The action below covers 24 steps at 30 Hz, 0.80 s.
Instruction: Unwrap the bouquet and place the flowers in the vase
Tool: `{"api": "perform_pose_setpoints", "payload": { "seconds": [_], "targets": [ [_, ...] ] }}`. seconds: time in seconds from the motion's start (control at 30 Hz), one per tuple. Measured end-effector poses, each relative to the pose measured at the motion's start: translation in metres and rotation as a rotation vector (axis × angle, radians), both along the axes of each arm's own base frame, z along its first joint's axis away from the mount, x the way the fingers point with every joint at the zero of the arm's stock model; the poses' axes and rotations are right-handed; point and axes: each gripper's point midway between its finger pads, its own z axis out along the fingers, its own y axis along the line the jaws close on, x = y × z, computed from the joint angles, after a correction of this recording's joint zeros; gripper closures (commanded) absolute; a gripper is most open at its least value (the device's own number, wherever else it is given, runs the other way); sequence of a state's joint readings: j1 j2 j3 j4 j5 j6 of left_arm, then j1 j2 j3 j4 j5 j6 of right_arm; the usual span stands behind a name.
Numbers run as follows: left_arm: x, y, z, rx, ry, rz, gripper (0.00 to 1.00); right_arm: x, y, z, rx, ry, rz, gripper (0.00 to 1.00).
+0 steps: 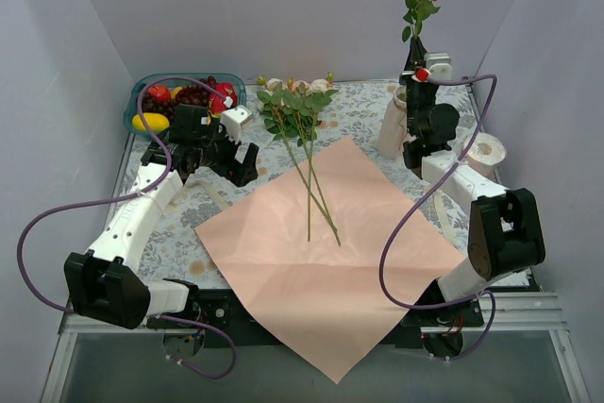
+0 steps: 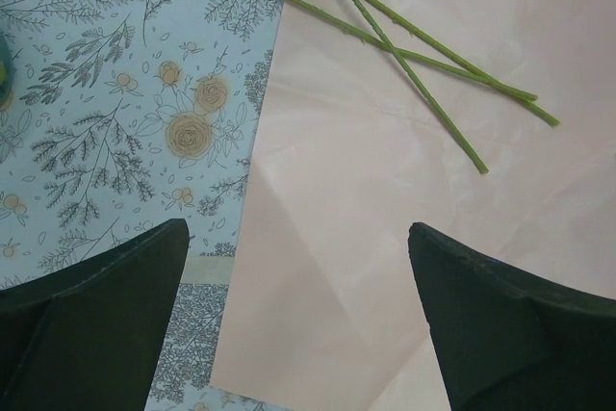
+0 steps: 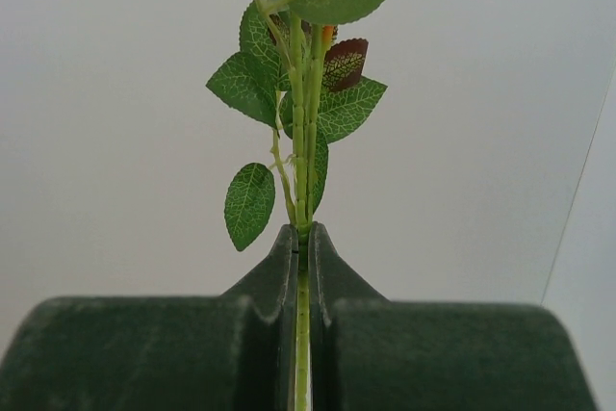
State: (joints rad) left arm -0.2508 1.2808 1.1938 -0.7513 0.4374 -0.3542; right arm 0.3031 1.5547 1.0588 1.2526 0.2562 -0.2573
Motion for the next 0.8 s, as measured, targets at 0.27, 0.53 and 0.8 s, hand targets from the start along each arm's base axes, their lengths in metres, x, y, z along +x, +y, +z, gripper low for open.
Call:
{"api": "perform_pose_setpoints", "payload": {
  "seconds": [0.27,0.53,0.8],
  "targets": [
    [-0.002,0.001,0.006,-0.002,-0.02,-0.003,0.02,-0.003,-0.004,-0.034,-0.013,0.09,-0.008,0.32],
    [-0.003,0.001,0.009,-0.003,-0.032,-0.005,0.02,-0.026,-0.012,-0.017,0.015,0.152,0.001,0.25],
    [-0.004,0.001,0.01,-0.004,-0.032,-0.004,0.02,-0.074,-0.003,0.008,0.043,0.216,0.083,0.26]
  ]
}}
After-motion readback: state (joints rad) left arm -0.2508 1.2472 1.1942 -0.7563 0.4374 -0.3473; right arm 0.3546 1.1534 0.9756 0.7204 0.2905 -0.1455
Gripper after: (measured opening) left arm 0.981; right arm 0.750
